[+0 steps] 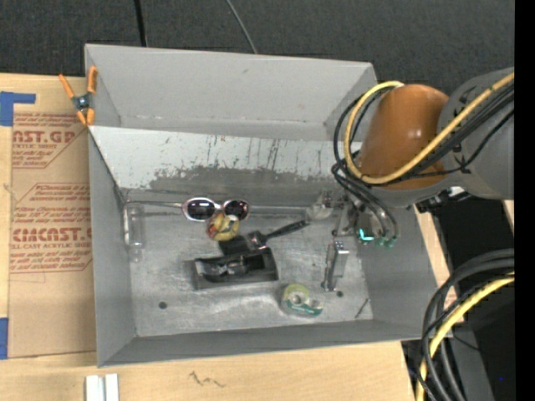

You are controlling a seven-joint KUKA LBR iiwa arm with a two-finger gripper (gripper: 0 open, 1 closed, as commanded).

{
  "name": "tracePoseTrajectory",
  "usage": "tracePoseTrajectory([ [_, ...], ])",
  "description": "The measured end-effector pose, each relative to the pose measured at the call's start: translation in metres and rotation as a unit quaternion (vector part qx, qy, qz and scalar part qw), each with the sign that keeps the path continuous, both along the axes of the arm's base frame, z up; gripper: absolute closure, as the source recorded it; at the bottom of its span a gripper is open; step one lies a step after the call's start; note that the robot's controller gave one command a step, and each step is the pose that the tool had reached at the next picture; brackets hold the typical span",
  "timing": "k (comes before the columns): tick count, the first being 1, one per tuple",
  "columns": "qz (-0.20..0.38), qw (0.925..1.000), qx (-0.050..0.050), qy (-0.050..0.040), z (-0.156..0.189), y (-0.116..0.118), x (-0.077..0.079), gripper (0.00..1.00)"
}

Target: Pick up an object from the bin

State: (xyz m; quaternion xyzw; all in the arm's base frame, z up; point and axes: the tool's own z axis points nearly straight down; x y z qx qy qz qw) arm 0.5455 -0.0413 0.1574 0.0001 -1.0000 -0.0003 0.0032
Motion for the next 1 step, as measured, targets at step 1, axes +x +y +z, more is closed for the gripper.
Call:
tracePoseTrajectory([
  [1,0.000,1.0000,0.000,-0.0039,0.0041,0.0001,0.0020,1.00],
])
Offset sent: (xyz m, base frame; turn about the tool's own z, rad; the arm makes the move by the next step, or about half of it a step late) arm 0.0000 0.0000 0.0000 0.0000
